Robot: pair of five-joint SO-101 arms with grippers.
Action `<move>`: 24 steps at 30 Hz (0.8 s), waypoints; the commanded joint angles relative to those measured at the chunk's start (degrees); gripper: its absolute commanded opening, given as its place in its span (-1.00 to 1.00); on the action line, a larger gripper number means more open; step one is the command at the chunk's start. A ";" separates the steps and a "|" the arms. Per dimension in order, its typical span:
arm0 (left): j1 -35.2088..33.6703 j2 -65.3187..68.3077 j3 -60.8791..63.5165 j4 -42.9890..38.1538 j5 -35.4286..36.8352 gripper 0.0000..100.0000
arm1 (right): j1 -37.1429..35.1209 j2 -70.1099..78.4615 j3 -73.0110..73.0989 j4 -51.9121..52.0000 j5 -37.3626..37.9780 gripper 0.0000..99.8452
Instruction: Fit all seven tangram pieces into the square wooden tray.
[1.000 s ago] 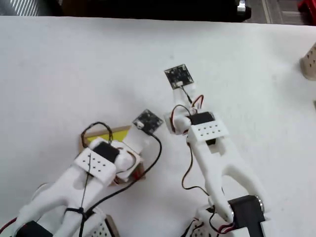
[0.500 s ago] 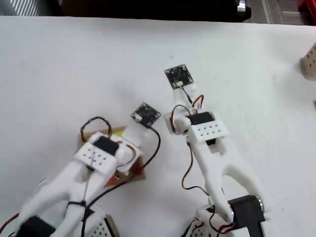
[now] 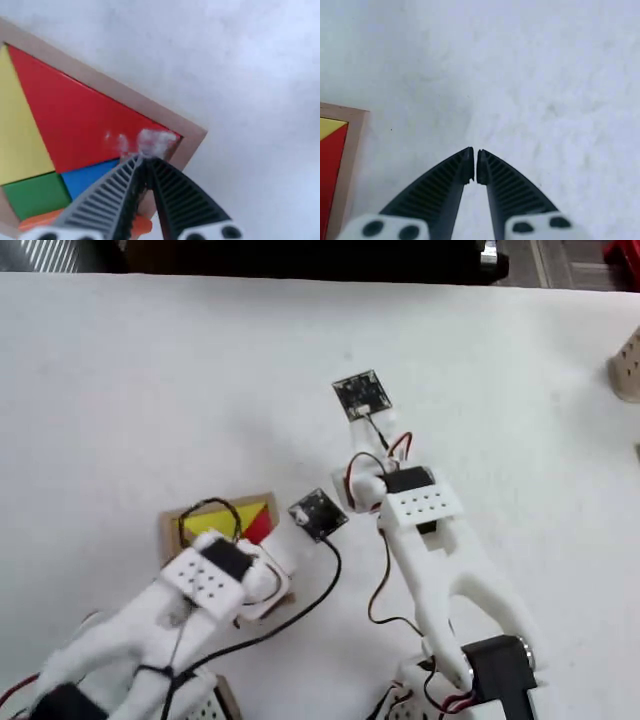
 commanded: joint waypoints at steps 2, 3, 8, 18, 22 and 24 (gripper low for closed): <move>0.40 10.15 -5.98 -5.01 0.00 -0.96 | -0.13 -0.57 -2.02 -0.66 -0.35 -0.95; 0.40 10.15 -6.15 -5.71 0.44 -0.96 | -0.13 -0.57 -2.02 -0.66 -0.26 -0.95; 0.48 9.71 -6.42 -6.68 3.16 -0.96 | -0.13 -0.57 -2.11 -0.66 -0.18 -0.95; -9.19 -18.42 1.05 1.67 3.08 -0.96 | -0.13 -0.57 -2.11 -0.66 -0.09 -0.95; -22.99 -22.81 4.13 3.69 -3.52 -0.96 | -0.13 -0.57 -2.02 -0.66 -0.09 -0.95; -26.95 -20.62 7.21 0.79 -6.51 -0.96 | -0.13 -0.48 -2.02 -0.92 -0.09 -0.95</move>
